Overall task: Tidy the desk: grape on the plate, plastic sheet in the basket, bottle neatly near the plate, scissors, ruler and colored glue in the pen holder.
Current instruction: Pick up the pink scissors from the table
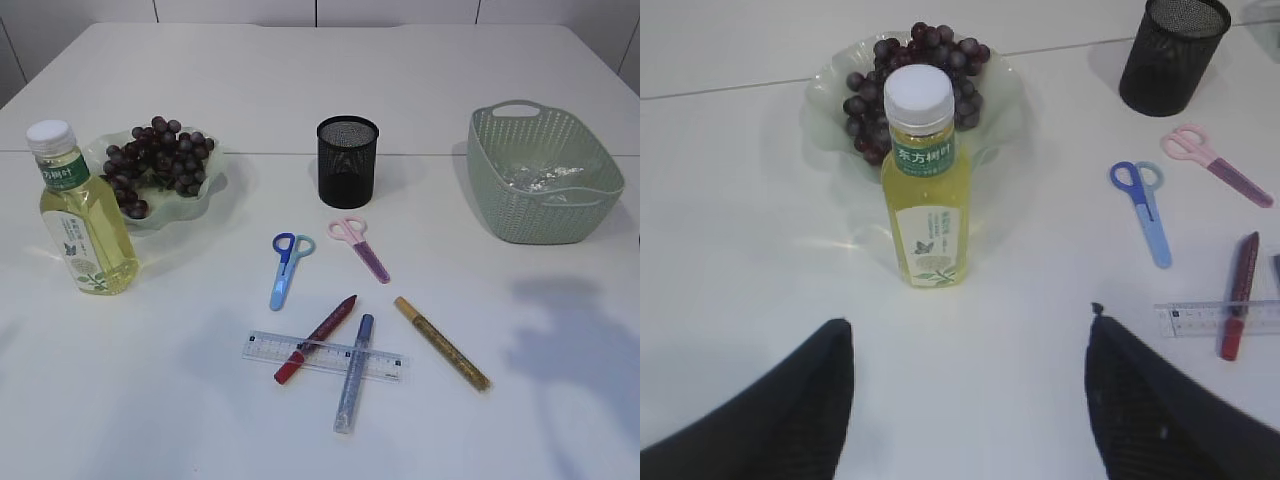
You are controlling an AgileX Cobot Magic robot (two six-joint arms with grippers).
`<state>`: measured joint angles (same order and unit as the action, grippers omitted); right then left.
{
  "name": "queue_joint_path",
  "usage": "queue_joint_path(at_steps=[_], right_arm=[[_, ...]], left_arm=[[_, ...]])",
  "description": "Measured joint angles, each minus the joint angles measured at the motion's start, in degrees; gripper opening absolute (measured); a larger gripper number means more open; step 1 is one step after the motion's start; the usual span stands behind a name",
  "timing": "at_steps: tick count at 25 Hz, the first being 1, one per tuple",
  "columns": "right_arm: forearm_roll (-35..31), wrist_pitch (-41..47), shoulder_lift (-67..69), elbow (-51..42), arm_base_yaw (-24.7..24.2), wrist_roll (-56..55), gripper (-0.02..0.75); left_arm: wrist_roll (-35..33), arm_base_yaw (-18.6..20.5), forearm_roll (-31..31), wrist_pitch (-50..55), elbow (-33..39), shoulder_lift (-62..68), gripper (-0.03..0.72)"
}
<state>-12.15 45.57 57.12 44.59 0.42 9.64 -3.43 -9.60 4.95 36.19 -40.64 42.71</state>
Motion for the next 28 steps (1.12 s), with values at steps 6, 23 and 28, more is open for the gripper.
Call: queue_joint_path(at_steps=[6, 23, 28], right_arm=[[-2.47, 5.24, 0.00, 0.00, 0.00, 0.00, 0.563], [-5.46, 17.84, 1.01, 0.52, 0.00, 0.97, 0.563], [-5.94, 20.19, 3.81, 3.85, 0.00, 1.49, 0.563]], left_arm=[[0.13, 0.00, 0.00, 10.67, -6.43, 0.00, 0.519], [6.50, 0.00, 0.93, 24.96, -6.94, 0.00, 0.506], [6.65, 0.00, 1.85, 25.21, -6.94, 0.00, 0.505]])
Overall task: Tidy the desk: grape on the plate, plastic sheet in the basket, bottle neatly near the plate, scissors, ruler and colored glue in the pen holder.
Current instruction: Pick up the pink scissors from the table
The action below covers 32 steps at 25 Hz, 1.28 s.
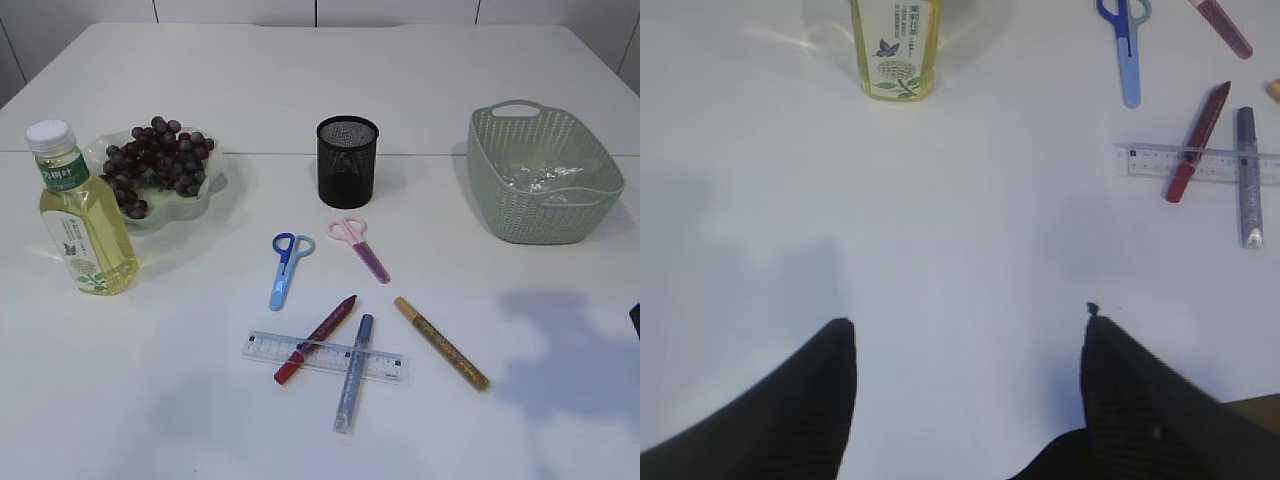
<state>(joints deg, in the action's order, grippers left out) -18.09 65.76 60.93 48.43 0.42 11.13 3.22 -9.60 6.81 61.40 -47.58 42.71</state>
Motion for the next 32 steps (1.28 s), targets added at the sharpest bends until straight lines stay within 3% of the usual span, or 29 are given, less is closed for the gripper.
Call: queue_joint_path(at_steps=[12, 20, 27, 32], right_arm=[[-3.52, 0.89, 9.21, 5.44, 0.24, 1.80, 0.563], [-5.02, -0.61, 16.06, 11.99, 10.36, 2.55, 0.563], [-5.34, -2.71, 18.81, 13.08, 10.89, 3.12, 0.563], [-3.85, 0.67, 27.30, 21.01, 12.27, 2.67, 0.563]], left_arm=[[0.24, 0.00, 0.45, 0.10, 0.00, 0.00, 0.506], [0.83, 0.00, 0.45, 0.10, 0.00, 0.00, 0.505], [0.92, 0.00, 0.45, 2.53, 0.00, 0.00, 0.506], [0.92, 0.00, 0.45, 3.13, 0.00, -0.04, 0.505]])
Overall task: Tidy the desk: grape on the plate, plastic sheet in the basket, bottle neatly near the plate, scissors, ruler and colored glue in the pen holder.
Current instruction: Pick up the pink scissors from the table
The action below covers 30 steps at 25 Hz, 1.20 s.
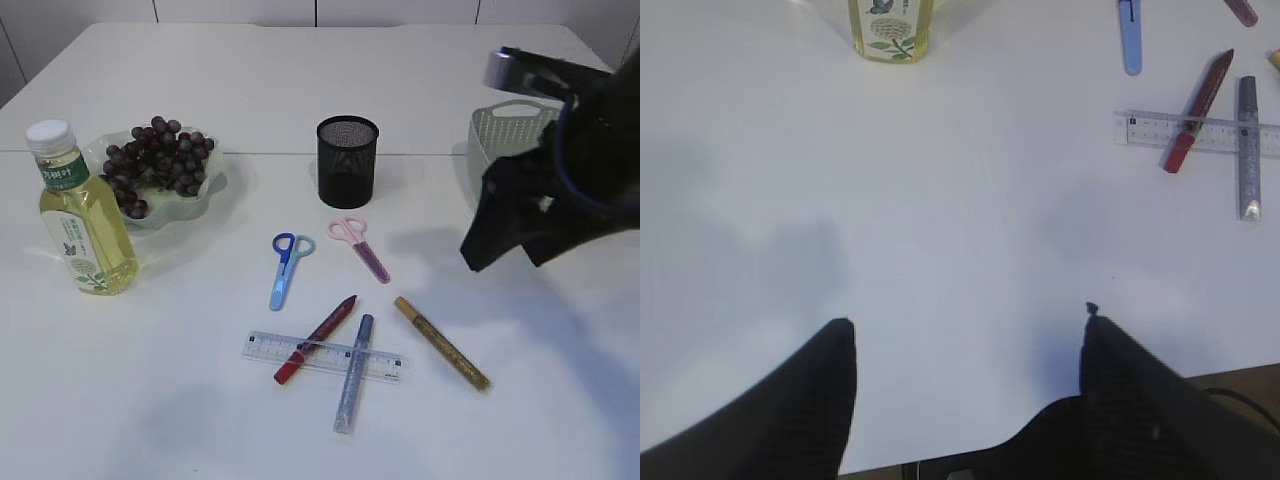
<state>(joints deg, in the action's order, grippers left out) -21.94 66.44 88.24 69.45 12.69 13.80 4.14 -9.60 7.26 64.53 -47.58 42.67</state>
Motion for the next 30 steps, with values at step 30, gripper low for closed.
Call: queue_joint_path(at_steps=[30], right_arm=[[12.88, 3.64, 46.01, 47.89, 8.79, -8.24, 0.563]], left_arm=[[0.00, 0.00, -1.00, 2.22, 0.00, 0.00, 0.470]])
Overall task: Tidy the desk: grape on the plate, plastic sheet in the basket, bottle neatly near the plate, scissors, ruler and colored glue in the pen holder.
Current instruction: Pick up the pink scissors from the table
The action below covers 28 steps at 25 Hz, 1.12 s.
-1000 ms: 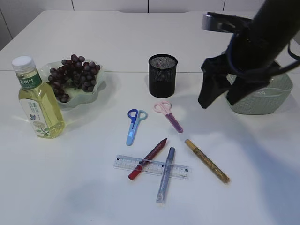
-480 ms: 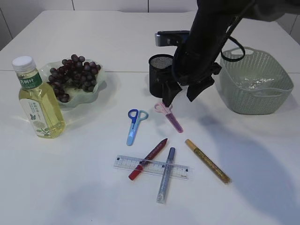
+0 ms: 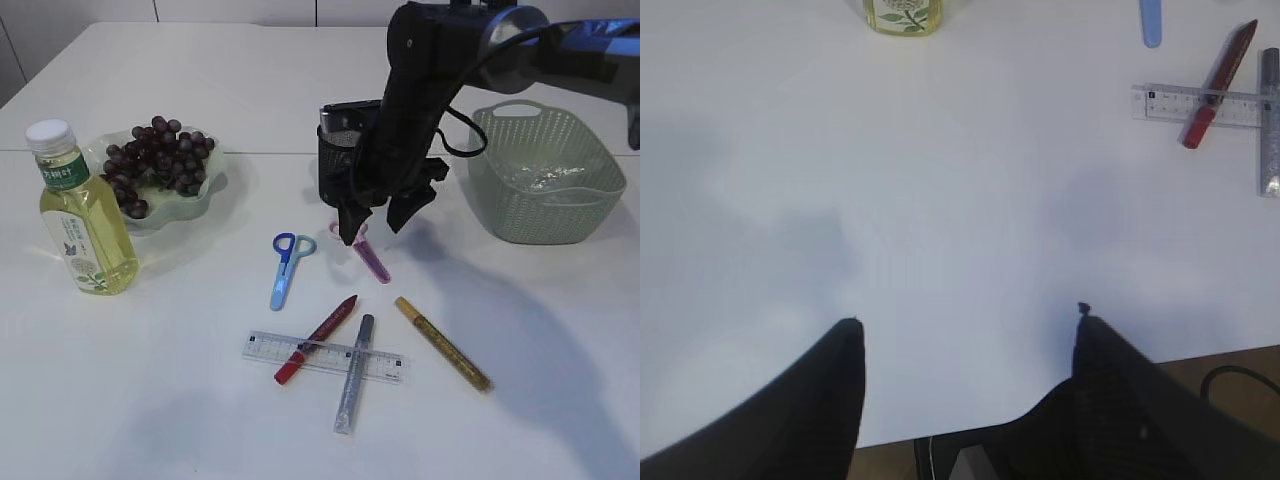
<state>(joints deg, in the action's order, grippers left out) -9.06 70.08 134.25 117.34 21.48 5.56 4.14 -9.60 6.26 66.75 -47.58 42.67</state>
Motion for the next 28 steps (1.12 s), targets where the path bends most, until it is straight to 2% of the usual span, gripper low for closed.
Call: queue_joint_path(at_steps=[11, 28], right_arm=[[3.13, 0.00, 2.90, 1.92, 0.07, -0.08, 0.563], [3.26, 0.00, 5.48, 3.26, 0.07, -0.23, 0.563]], left_arm=[[0.00, 0.00, -0.14, 0.14, 0.00, 0.00, 0.468], [0.00, 0.00, -1.61, 0.27, 0.00, 0.00, 0.463]])
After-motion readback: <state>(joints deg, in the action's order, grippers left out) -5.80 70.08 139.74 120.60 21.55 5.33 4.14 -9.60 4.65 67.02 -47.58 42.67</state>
